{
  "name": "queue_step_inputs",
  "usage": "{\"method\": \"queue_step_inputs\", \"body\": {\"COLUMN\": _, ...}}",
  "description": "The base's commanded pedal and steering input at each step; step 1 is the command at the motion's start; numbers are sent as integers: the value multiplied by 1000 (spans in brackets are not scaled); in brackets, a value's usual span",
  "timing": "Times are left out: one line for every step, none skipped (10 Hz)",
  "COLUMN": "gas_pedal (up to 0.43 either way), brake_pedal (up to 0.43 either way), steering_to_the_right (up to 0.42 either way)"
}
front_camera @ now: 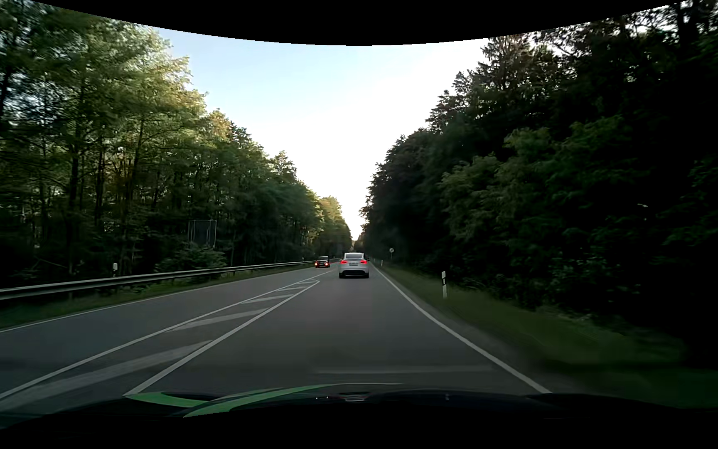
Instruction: Follow the waypoints while adhering to traffic rules and regulations
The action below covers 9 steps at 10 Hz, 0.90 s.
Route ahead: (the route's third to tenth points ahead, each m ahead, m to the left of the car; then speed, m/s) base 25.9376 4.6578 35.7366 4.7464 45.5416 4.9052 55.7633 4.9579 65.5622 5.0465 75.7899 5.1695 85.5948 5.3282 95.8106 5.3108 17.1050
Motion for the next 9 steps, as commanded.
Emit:
{"method": "queue_step_inputs", "body": {"gas_pedal": 228, "brake_pedal": 0, "steering_to_the_right": -1}}
{"method": "queue_step_inputs", "body": {"gas_pedal": 228, "brake_pedal": 0, "steering_to_the_right": -1}}
{"method": "queue_step_inputs", "body": {"gas_pedal": 228, "brake_pedal": 0, "steering_to_the_right": -1}}
{"method": "queue_step_inputs", "body": {"gas_pedal": 228, "brake_pedal": 0, "steering_to_the_right": -1}}
{"method": "queue_step_inputs", "body": {"gas_pedal": 228, "brake_pedal": 0, "steering_to_the_right": -1}}
{"method": "queue_step_inputs", "body": {"gas_pedal": 228, "brake_pedal": 0, "steering_to_the_right": -1}}
{"method": "queue_step_inputs", "body": {"gas_pedal": 228, "brake_pedal": 0, "steering_to_the_right": 0}}
{"method": "queue_step_inputs", "body": {"gas_pedal": 228, "brake_pedal": 0, "steering_to_the_right": 1}}
{"method": "queue_step_inputs", "body": {"gas_pedal": 228, "brake_pedal": 0, "steering_to_the_right": 2}}
